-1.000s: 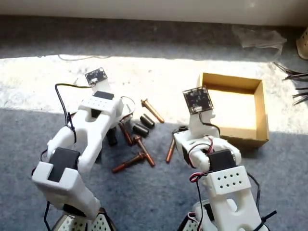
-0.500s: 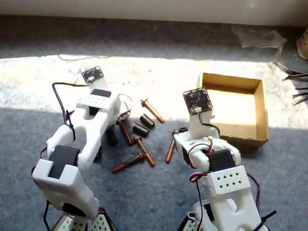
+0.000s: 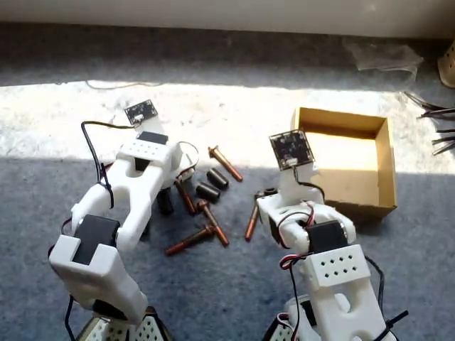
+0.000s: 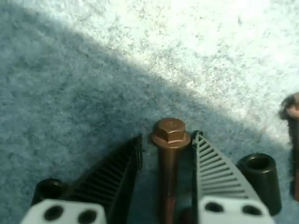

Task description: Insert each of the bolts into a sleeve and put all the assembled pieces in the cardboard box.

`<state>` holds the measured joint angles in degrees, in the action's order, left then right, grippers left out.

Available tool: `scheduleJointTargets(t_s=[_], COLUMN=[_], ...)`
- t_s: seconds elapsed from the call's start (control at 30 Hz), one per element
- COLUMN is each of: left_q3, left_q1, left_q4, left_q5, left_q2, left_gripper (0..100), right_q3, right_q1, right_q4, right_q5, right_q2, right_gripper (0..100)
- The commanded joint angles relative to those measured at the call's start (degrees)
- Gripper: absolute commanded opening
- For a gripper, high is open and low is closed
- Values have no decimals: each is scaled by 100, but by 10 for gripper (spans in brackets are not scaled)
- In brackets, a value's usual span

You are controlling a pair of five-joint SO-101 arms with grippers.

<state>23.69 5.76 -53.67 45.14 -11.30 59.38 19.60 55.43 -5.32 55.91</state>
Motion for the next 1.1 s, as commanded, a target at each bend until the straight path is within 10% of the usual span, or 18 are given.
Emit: scheduleJointTargets(t_s=[0.0, 0.5, 1.07], left_q3=[-180, -215, -1218], left_q1=[110, 101, 444], left_q4=[-62, -44, -9], left_q5=[35, -35, -3305], left_q2=[40, 31, 92], left_gripper=[156, 35, 34], right_q3=[-75, -75, 760], right_q1=[-66, -66, -57], right_q4=[-136, -136, -1631], right_q5=[9, 9, 9], right_q2=[110, 110, 110], right_gripper=[4, 4, 4])
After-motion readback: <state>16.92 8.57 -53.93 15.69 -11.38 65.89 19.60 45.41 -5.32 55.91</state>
